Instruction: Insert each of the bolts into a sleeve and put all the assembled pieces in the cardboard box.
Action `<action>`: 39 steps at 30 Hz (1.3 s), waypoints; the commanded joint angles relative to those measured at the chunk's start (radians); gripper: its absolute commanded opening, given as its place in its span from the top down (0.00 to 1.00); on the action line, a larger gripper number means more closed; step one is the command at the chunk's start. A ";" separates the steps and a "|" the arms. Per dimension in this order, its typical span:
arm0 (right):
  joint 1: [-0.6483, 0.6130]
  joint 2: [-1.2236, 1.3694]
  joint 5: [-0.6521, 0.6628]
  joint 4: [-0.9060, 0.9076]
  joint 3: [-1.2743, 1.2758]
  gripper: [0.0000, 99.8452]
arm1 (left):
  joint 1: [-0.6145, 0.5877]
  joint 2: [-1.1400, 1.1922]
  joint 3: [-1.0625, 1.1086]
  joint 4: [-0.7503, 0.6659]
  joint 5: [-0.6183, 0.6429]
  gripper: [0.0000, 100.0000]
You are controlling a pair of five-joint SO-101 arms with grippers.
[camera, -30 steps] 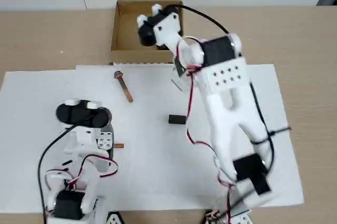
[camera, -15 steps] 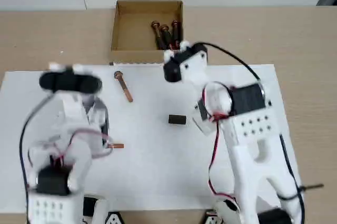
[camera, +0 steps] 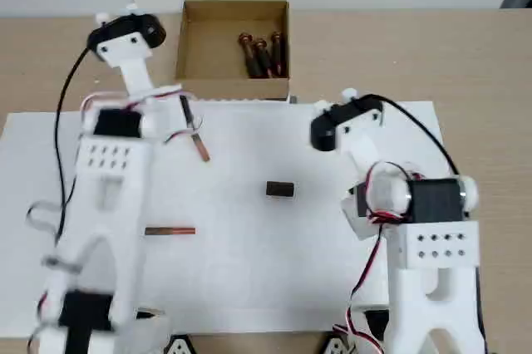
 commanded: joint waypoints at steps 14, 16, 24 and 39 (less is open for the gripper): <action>0.174 -0.090 0.017 0.010 -0.002 1.00 | 0.002 0.454 -0.420 0.178 0.066 0.99; 0.174 -0.102 0.017 0.010 0.020 1.00 | 0.000 0.486 -0.440 0.203 0.068 0.99; 0.173 -0.183 0.017 0.005 0.104 1.00 | 0.000 0.585 -0.544 0.278 0.068 0.99; 0.170 -0.188 0.017 0.004 0.106 1.00 | 0.000 0.618 -0.599 0.270 0.068 0.86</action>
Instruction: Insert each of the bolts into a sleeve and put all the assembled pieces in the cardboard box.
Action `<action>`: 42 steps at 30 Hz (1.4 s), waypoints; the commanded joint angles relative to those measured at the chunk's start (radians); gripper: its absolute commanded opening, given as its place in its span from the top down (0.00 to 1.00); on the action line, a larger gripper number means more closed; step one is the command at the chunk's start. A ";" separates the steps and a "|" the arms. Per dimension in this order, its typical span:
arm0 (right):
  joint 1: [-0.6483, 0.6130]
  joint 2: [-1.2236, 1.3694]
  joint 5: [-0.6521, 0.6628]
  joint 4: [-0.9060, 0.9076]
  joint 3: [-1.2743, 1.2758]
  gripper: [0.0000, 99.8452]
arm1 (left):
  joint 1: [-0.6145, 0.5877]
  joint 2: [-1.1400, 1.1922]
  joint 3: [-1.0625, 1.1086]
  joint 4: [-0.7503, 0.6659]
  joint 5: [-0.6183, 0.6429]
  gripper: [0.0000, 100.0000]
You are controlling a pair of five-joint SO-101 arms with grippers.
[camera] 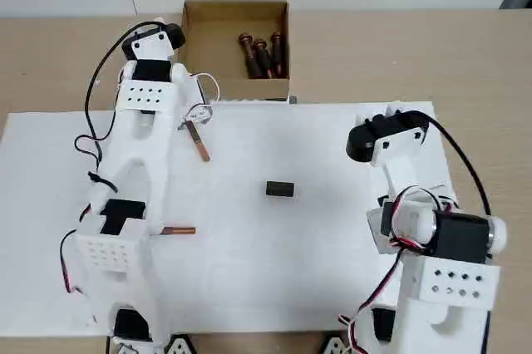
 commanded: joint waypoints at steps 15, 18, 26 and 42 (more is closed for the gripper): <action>0.002 -0.019 0.009 0.002 -0.003 1.00 | -0.038 0.091 -0.054 -0.098 0.006 0.86; 0.002 -0.019 0.009 0.002 -0.003 1.00 | -0.035 0.098 -0.053 -0.132 0.006 0.86; 0.002 -0.019 0.011 0.002 -0.003 1.00 | -0.035 0.190 -0.059 -0.155 0.006 0.88; 0.002 -0.028 0.038 0.008 -0.046 1.00 | -0.021 0.161 -0.163 -0.023 0.002 1.00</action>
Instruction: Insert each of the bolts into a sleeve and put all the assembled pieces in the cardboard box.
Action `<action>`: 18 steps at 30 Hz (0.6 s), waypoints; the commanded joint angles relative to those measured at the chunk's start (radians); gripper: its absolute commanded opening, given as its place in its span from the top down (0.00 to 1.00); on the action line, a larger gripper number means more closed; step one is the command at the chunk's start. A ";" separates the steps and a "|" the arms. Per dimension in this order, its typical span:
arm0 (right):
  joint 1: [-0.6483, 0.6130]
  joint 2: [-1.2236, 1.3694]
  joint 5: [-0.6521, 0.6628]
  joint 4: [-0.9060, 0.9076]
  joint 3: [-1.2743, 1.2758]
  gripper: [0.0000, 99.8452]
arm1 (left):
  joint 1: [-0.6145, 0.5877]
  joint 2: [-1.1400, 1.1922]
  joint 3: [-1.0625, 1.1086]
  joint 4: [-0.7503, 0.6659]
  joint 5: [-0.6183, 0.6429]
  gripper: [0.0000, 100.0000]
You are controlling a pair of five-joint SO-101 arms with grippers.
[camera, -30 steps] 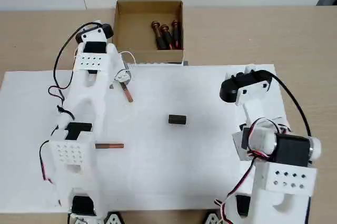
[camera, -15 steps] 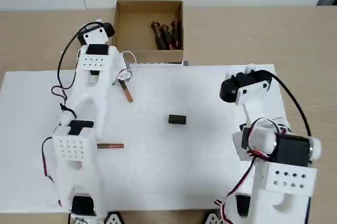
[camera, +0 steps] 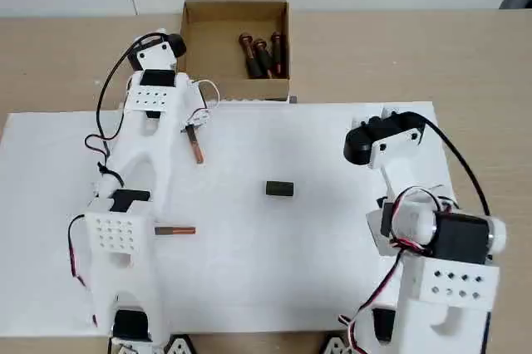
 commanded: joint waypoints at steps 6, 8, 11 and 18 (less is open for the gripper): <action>0.007 -0.022 0.002 0.007 -0.126 1.00 | 0.054 -0.153 -0.328 0.302 -0.035 1.00; 0.008 -0.022 0.002 0.007 -0.126 1.00 | 0.064 -0.176 -0.380 0.348 -0.068 1.00; 0.008 -0.024 -0.029 0.008 -0.129 1.00 | 0.071 -0.209 -0.426 0.397 -0.081 1.00; 0.004 -0.139 -0.141 0.002 -0.137 1.00 | 0.071 -0.333 -0.447 0.437 -0.084 1.00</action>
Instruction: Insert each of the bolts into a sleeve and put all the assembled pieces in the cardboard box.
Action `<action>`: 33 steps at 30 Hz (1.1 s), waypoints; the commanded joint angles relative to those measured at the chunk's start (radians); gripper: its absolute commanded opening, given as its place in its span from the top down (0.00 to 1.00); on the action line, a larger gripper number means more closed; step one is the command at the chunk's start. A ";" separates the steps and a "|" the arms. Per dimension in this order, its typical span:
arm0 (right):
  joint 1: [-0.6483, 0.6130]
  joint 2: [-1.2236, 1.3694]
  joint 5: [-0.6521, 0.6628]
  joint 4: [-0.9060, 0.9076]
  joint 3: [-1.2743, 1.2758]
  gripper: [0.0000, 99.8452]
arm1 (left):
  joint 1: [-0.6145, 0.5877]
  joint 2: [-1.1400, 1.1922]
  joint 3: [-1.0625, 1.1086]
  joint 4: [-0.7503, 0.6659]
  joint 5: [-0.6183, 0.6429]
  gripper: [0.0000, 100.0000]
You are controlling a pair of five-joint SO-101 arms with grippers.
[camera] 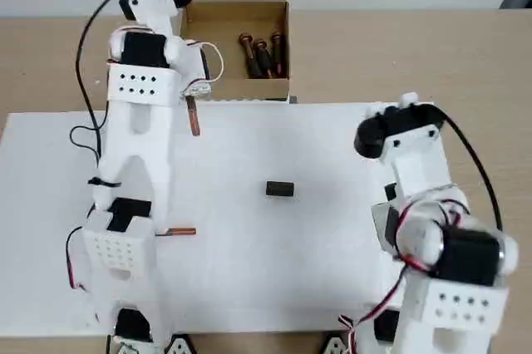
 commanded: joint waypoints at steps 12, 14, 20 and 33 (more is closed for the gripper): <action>0.005 -0.311 -0.213 -0.041 0.066 1.00 | 0.173 -0.580 0.255 0.026 -0.172 1.00; 0.004 -0.371 -0.249 -0.068 0.121 1.00 | 0.190 -0.681 0.369 0.025 -0.198 1.00; 0.002 -0.549 -0.275 -0.206 0.311 1.00 | 0.189 -0.942 0.707 -0.012 -0.218 1.00; 0.001 -0.736 -0.275 -0.467 0.690 1.00 | 0.186 -1.465 1.420 -0.321 -0.279 1.00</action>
